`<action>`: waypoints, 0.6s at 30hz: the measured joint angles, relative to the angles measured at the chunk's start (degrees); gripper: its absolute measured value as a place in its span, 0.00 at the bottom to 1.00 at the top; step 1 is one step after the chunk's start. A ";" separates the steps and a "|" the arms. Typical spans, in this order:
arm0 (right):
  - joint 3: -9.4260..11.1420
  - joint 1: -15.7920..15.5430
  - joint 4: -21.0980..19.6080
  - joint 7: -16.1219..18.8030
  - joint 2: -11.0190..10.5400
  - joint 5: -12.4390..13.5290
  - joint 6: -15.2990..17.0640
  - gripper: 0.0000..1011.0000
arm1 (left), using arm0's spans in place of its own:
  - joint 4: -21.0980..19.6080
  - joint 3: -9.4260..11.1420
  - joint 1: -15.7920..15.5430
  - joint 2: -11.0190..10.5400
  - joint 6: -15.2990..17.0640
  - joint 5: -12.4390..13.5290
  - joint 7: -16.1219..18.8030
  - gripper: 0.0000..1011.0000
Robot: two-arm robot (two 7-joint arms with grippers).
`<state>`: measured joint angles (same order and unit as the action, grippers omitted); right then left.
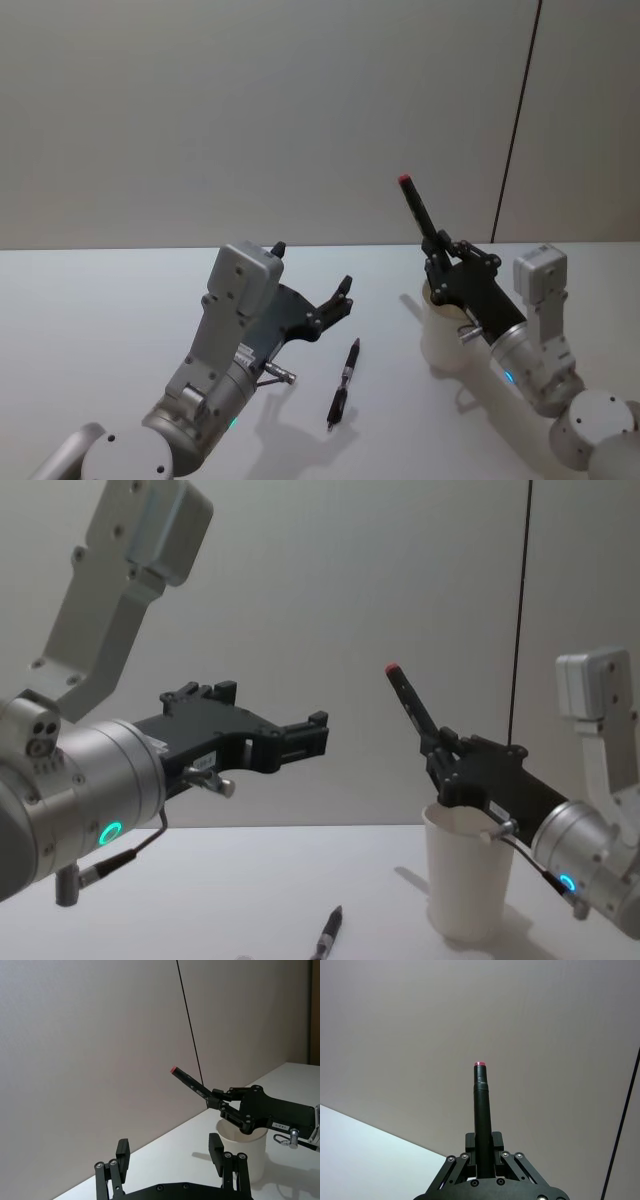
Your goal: Place the pen into the pen holder.
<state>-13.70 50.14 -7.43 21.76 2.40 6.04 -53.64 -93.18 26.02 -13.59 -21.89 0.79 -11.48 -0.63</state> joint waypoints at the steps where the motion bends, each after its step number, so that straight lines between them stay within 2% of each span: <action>1: -0.01 0.07 0.19 -0.11 0.00 -0.04 -0.06 0.18 | 0.00 0.00 0.00 0.00 0.00 0.00 0.00 0.99; 15: 0.17 0.72 2.18 -1.96 -0.28 -1.12 -0.57 0.18 | 0.00 0.00 0.00 0.00 0.00 0.00 0.00 0.99; 18: 0.28 0.74 2.39 -2.14 -0.35 -1.27 -0.57 0.22 | 0.00 0.00 0.00 0.00 0.00 0.00 0.00 0.99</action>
<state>-13.42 50.88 -5.04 19.62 2.05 4.77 -54.21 -93.18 26.02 -13.59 -21.89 0.80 -11.48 -0.63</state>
